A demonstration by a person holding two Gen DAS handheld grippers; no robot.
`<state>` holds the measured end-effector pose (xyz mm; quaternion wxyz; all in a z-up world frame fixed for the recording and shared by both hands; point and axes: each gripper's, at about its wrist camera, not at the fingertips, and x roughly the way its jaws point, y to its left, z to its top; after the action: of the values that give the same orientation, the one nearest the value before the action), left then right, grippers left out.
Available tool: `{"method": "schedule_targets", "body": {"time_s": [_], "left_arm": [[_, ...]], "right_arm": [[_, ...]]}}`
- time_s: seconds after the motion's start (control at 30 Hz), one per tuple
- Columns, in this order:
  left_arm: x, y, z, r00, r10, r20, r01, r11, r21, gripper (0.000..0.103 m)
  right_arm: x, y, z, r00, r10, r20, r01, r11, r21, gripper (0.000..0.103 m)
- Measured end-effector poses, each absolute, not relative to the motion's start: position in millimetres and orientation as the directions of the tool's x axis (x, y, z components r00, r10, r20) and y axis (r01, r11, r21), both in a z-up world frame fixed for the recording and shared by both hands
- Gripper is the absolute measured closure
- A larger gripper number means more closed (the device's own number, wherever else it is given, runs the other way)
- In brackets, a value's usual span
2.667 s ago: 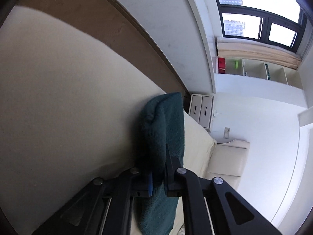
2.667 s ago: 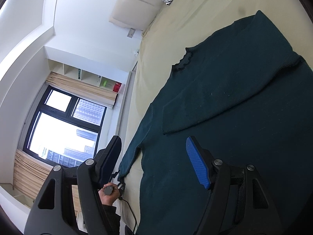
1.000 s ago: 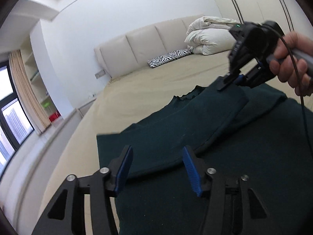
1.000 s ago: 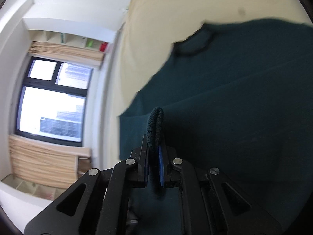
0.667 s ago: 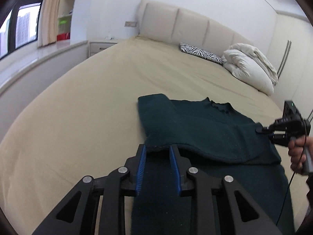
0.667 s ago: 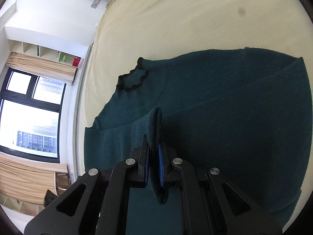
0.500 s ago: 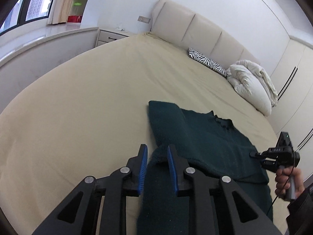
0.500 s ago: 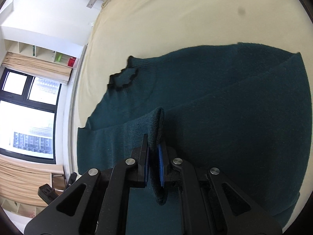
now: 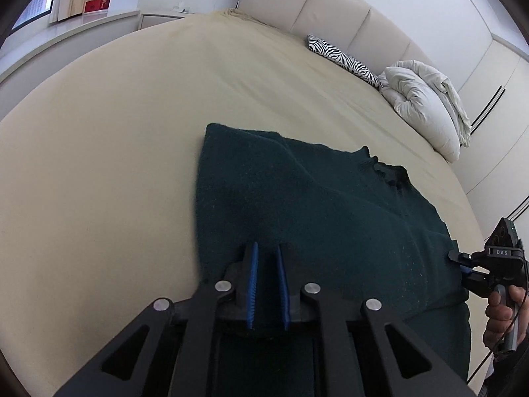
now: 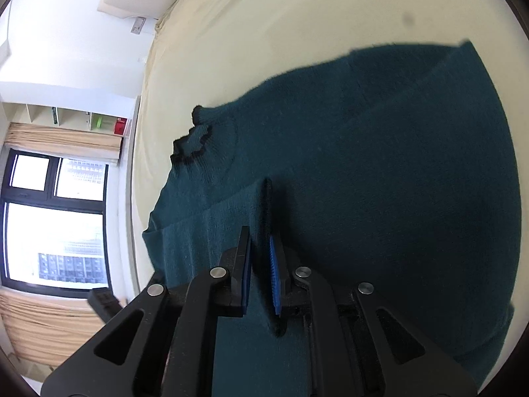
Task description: Fold small clothes
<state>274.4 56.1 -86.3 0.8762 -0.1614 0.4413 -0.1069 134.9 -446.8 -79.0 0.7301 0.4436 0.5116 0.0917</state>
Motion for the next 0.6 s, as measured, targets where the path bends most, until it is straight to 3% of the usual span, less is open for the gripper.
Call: {"method": "schedule_targets", "body": {"time_s": [0.23,0.37,0.6], "left_arm": [[270.8,61.1,-80.3,0.563,-0.351,-0.748,0.06,0.921,-0.386,0.089],[271.5,75.9,-69.7,0.574,-0.345,-0.743,0.027,0.915,-0.403,0.089],[282.4,87.4,-53.2,0.618,-0.333,-0.712,-0.002,0.905,-0.425,0.089]], "right_arm": [[124.7,-426.3,-76.2,0.43,0.526,-0.734,0.259,0.707,0.658,0.09],[118.9,-451.2,-70.2,0.488,0.47,-0.736,0.308,0.696,0.649,0.095],[121.3,-476.8,-74.6,0.497,0.439,-0.749,0.35,0.688,0.635,0.095]]}}
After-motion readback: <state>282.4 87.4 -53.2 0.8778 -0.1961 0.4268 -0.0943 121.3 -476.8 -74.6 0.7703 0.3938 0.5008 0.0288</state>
